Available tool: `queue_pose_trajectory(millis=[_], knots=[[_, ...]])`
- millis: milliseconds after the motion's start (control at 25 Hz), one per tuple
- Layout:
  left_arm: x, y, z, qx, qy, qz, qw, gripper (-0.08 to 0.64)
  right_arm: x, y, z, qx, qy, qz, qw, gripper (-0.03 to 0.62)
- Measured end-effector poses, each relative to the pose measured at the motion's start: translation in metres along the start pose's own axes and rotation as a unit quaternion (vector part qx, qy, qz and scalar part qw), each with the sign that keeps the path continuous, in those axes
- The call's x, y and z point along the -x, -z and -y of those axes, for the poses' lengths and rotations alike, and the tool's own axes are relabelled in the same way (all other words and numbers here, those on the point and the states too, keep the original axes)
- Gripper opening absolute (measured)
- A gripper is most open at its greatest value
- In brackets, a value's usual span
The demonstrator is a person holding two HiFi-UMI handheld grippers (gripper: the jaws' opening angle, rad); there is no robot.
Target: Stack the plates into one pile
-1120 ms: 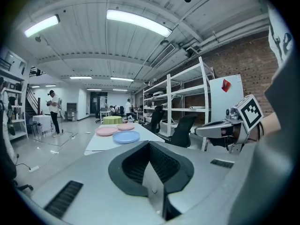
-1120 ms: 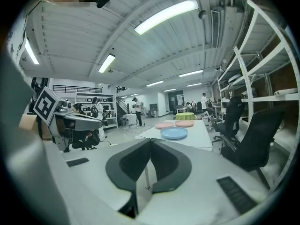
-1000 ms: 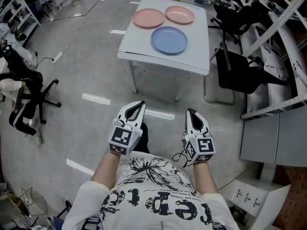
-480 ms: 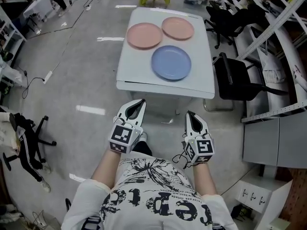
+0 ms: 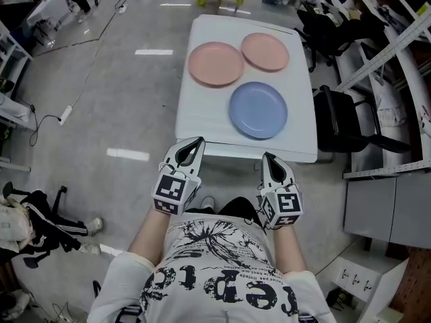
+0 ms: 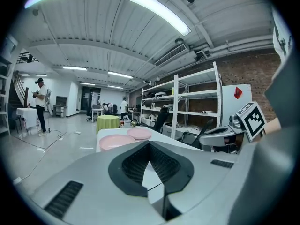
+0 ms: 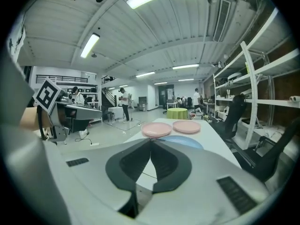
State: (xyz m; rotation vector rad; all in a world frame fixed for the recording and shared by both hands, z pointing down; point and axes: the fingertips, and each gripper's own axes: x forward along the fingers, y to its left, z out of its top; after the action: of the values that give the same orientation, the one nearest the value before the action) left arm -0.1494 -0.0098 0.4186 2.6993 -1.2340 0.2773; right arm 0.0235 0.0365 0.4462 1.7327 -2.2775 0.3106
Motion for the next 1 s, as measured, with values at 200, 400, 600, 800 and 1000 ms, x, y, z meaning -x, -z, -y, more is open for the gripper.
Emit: queue_pose_trajectory(millis=[200, 400, 600, 800, 1000], knots=[[-0.031, 0.004, -0.034, 0.016, -0.019, -0.017, 0.9996, 0.006, -0.050, -0.013, 0.013, 0.009, -0.014, -0.006, 1.000, 0.008], [-0.077, -0.002, -0.072, 0.022, -0.050, -0.028, 0.9981, 0.006, -0.114, -0.033, 0.038, 0.018, -0.041, -0.010, 0.999, 0.008], [-0.133, -0.013, -0.102, 0.032, -0.072, -0.038, 0.9962, 0.006, -0.177, -0.057, 0.072, 0.024, -0.066, -0.014, 0.997, 0.008], [-0.187, -0.019, -0.138, 0.067, -0.122, -0.047, 0.9891, 0.006, -0.235, -0.085, 0.108, 0.030, -0.087, -0.018, 0.996, 0.008], [-0.229, -0.022, -0.158, 0.069, -0.130, -0.063, 0.9871, 0.006, -0.288, -0.106, 0.137, 0.032, -0.091, -0.033, 0.995, 0.008]])
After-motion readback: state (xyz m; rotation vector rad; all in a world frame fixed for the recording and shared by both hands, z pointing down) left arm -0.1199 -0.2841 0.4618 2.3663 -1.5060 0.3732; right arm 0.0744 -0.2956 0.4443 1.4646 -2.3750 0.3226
